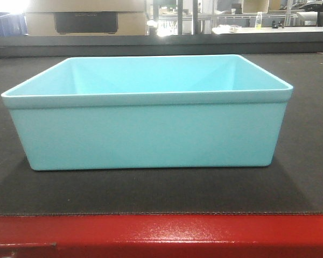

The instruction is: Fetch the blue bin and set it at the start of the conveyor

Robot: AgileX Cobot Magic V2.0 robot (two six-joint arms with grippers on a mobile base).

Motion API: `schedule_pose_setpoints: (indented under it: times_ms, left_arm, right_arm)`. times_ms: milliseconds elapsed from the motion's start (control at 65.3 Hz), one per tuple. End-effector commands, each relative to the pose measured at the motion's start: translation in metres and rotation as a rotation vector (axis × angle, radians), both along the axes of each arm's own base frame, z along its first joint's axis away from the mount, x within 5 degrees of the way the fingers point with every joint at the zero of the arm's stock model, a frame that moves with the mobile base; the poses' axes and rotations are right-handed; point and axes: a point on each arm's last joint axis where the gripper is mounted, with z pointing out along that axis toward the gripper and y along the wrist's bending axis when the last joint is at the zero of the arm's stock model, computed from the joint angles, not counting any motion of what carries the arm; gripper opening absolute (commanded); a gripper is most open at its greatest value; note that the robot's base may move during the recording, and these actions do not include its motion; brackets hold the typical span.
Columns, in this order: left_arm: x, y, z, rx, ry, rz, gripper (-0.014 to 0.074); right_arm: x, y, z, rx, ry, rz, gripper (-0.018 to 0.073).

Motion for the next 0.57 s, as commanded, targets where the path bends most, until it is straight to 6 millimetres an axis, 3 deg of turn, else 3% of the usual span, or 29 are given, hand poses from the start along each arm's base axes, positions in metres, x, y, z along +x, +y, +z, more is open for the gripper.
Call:
schedule_pose_setpoints:
  times_ms: [0, 551]
  left_arm:
    - [-0.0006, 0.0003, 0.0028, 0.001, -0.028, 0.006, -0.0111]
    - [-0.0006, 0.0003, 0.0028, 0.001, -0.028, 0.006, -0.0111]
  right_arm:
    - [-0.0006, -0.0004, 0.0027, -0.010, -0.030, -0.007, -0.0162]
    - [-0.0006, -0.0004, 0.0027, -0.010, -0.030, -0.007, -0.0162]
